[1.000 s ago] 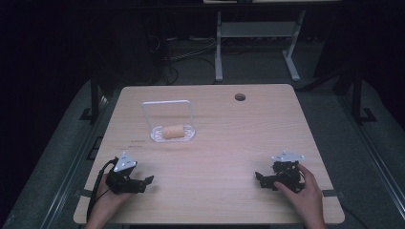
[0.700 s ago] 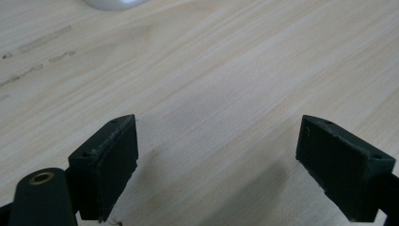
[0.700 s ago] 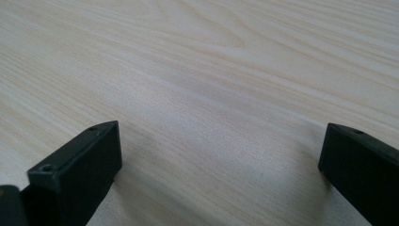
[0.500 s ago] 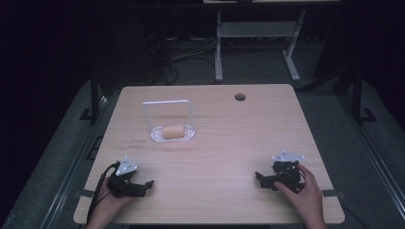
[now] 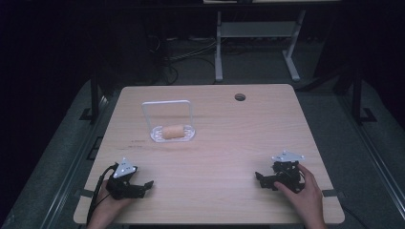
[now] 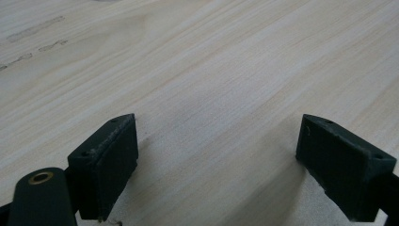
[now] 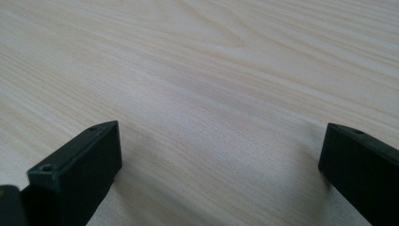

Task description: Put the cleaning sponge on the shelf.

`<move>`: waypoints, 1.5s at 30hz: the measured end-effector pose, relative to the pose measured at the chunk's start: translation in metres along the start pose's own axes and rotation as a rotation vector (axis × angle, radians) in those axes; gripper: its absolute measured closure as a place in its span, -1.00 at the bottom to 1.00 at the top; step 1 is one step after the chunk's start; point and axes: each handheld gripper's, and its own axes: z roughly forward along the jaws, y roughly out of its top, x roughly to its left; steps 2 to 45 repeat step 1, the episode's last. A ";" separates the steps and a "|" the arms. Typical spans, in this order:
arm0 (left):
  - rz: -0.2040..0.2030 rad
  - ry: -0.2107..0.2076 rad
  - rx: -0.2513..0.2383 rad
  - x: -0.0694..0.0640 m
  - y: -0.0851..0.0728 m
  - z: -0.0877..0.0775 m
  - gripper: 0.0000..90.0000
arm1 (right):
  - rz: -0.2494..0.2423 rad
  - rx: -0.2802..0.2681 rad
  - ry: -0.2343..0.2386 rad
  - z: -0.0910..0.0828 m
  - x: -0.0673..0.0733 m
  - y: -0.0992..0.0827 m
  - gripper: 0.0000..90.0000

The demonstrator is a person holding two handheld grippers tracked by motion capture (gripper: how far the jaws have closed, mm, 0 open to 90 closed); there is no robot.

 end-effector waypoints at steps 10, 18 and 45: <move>0.000 0.000 0.000 0.000 0.000 0.000 -0.71 | 0.000 0.000 0.000 0.000 0.000 0.000 -1.00; 0.000 0.000 0.000 0.000 0.000 0.000 -0.71 | 0.000 0.000 0.000 0.000 0.000 0.000 -1.00; 0.000 0.000 0.000 0.000 0.000 0.000 -0.71 | 0.000 0.000 0.000 0.000 0.000 0.000 -1.00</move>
